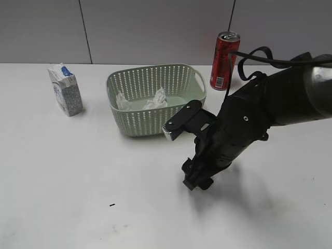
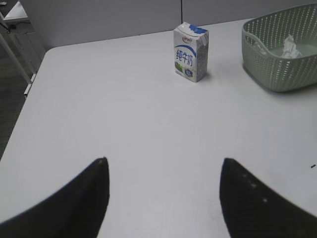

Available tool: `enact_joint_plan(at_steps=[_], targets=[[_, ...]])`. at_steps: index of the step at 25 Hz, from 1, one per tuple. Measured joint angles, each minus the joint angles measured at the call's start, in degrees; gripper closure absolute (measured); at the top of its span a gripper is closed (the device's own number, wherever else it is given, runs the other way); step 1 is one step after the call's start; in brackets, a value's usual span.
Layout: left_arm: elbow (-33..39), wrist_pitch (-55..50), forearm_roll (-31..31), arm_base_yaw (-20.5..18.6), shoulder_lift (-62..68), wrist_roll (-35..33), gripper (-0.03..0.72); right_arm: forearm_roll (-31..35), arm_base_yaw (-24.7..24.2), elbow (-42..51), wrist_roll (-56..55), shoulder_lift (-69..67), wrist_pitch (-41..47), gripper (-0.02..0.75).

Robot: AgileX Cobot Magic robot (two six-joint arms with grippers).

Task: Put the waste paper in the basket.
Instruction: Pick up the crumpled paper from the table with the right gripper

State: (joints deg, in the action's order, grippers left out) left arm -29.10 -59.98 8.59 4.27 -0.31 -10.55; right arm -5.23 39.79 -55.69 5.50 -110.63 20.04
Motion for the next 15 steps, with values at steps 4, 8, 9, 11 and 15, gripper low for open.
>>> enact_joint_plan(at_steps=[4,8,9,11,15], targets=[[0.0,0.0,0.0,0.0,0.0,0.0,0.181,1.3,0.0,-0.1,0.0,-1.2,-0.2,0.248],[0.0,0.0,0.0,0.0,0.0,0.0,0.181,2.4,0.0,-0.1,0.0,-1.2,0.3,0.407],[0.0,0.0,0.0,0.0,0.0,0.0,0.181,2.4,0.0,-0.1,0.0,-1.0,0.7,0.472],[0.0,0.0,0.0,0.0,0.0,0.0,0.181,2.4,0.0,0.0,0.0,-0.1,2.2,0.61],[0.0,0.0,0.0,0.0,0.0,0.0,0.181,2.4,0.0,0.0,0.0,6.5,3.2,0.733]])
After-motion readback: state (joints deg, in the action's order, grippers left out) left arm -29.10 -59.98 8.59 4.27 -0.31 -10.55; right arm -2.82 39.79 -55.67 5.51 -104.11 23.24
